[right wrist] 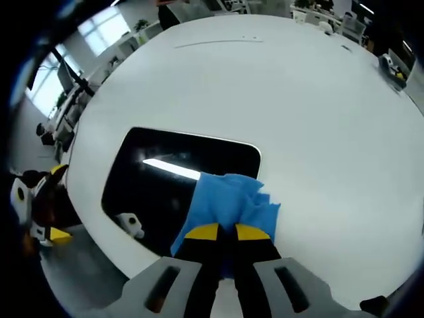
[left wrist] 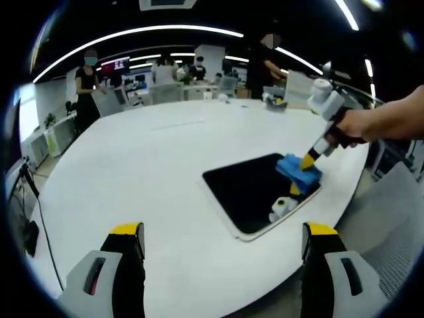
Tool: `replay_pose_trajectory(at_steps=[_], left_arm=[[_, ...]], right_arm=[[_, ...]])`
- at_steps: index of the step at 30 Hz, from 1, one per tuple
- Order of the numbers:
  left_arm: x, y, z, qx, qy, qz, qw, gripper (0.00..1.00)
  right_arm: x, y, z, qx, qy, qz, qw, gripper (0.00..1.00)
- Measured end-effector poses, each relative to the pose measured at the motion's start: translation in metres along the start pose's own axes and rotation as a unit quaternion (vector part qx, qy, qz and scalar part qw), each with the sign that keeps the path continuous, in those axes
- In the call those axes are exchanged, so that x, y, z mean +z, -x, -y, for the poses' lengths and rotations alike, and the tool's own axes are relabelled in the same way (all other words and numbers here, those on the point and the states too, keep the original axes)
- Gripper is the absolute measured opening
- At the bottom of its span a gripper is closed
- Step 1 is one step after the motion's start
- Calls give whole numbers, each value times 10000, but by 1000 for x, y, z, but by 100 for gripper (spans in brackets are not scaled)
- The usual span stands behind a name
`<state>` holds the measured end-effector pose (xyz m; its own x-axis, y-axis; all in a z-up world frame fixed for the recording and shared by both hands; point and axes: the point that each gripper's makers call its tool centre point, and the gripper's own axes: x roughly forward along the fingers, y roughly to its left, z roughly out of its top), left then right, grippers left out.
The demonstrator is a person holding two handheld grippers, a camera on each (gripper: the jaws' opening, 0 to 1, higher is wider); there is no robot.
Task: Wipe the mirror surface with the cleaning cloth until all visible marks leave the cleaned area.
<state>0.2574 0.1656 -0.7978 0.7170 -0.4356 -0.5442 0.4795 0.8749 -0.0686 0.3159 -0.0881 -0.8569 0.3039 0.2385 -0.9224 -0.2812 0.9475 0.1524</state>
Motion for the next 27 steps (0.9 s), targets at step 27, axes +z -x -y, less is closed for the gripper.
replay_pose_trajectory(at_steps=[27], left_arm=[[0,0,2,-25,-20,-3,10000,99]], right_arm=[[-18,7,-6,92,-66,-31,9999,2]])
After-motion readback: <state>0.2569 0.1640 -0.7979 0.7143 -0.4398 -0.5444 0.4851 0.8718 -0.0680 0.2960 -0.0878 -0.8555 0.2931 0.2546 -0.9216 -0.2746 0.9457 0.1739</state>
